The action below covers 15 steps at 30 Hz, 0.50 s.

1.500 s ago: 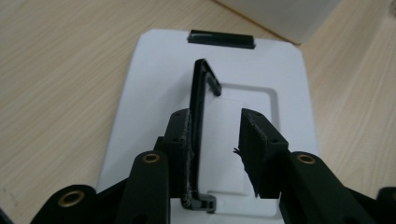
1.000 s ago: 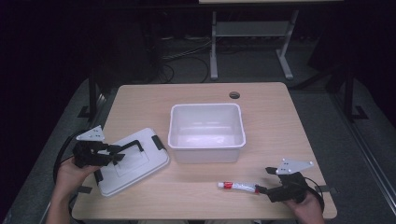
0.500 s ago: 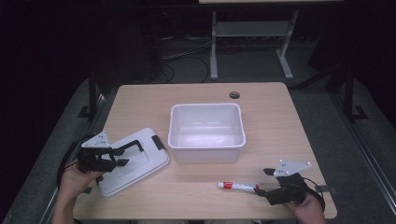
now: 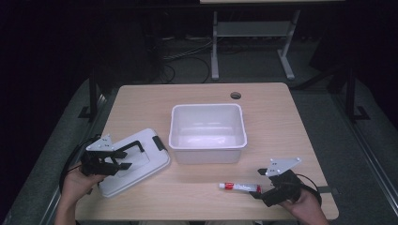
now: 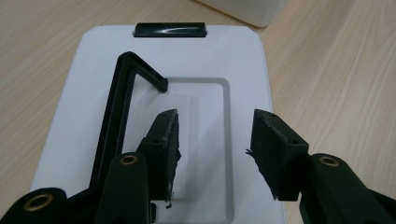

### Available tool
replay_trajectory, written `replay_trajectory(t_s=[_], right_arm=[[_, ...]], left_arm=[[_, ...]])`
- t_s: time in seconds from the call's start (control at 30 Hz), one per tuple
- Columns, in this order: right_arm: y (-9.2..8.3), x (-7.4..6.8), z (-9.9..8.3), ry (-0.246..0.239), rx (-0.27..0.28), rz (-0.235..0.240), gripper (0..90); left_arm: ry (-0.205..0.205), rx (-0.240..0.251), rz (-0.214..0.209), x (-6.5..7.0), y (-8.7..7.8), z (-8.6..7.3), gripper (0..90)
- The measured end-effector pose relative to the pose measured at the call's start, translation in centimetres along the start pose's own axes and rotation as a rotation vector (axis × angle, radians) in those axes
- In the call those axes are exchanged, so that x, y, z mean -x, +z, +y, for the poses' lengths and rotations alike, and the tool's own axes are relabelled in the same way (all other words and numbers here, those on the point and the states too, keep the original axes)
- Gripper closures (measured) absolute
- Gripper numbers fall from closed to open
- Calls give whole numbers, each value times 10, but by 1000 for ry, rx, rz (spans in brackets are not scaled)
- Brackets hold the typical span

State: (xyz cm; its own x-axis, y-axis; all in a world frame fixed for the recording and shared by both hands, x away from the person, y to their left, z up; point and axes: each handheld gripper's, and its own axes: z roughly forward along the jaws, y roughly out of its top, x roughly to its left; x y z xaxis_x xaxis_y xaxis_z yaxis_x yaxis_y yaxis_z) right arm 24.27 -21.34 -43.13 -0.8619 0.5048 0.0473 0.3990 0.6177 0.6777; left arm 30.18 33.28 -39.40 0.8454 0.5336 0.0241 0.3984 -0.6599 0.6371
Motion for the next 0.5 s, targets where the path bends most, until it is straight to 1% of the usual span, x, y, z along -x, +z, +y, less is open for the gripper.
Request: replay_trajectory(t_s=[0.17, 0.37, 0.47, 0.5], right_arm=[[5, -1, 9, -27, -26, 20, 152], [13, -4, 17, -55, -56, 48, 149], [17, -5, 19, -70, -76, 61, 149], [18, -5, 19, -68, -80, 67, 150]], left_arm=[[18, -9, 2, 3, 2, 2, 503], [14, 12, -2, 4, -1, 1, 493], [6, 21, -3, 3, -3, 0, 492], [1, 22, -7, 2, -3, 0, 487]])
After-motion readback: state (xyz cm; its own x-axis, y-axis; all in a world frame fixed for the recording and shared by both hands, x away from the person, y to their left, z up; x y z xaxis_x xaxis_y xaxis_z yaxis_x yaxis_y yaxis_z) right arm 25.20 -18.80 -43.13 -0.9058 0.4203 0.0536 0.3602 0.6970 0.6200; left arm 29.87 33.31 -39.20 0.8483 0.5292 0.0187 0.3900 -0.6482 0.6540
